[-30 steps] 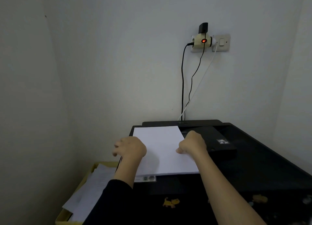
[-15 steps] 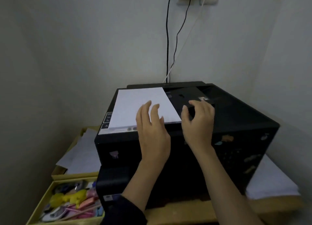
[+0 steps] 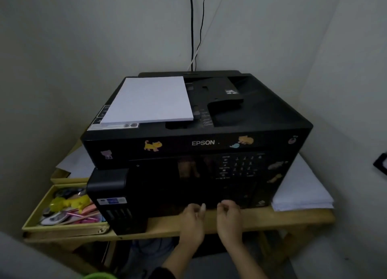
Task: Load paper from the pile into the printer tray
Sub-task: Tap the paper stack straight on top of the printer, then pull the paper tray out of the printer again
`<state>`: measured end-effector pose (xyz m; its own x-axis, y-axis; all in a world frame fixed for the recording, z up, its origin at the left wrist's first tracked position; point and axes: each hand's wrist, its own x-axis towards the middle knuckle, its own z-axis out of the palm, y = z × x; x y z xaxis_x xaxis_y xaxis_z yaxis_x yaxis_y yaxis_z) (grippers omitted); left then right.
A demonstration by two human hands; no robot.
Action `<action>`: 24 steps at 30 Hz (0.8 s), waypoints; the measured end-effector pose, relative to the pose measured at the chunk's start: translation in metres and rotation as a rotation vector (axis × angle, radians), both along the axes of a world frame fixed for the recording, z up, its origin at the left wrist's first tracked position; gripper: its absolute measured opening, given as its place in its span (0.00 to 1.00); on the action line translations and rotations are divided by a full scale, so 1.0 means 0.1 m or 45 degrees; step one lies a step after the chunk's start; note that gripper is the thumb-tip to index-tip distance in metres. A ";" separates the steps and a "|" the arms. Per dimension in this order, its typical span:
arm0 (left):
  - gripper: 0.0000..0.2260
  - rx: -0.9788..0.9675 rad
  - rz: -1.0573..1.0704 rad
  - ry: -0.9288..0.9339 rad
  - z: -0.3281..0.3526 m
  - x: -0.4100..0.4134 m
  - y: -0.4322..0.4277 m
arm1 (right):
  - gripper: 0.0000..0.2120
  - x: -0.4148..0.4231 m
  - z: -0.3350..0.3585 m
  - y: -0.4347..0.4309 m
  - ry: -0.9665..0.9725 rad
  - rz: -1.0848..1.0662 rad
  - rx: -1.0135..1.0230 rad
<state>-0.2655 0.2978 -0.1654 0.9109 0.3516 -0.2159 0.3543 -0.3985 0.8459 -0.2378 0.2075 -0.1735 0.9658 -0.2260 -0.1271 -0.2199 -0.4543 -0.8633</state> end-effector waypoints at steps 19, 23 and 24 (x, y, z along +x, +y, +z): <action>0.30 -1.602 0.682 0.113 -0.36 0.32 0.37 | 0.28 0.34 -0.43 0.16 0.609 -0.491 1.646; 0.32 -1.647 0.727 0.105 -0.44 0.35 0.38 | 0.30 0.35 -0.47 0.20 0.535 -0.521 1.733; 0.32 -1.654 0.761 0.116 -0.46 0.36 0.39 | 0.28 0.36 -0.47 0.20 0.534 -0.548 1.746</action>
<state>-0.2291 0.3364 -0.2118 0.6650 0.1822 -0.7242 0.2617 0.8515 0.4545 -0.2018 0.2276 -0.2203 0.6984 0.0452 -0.7142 -0.4558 0.7975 -0.3952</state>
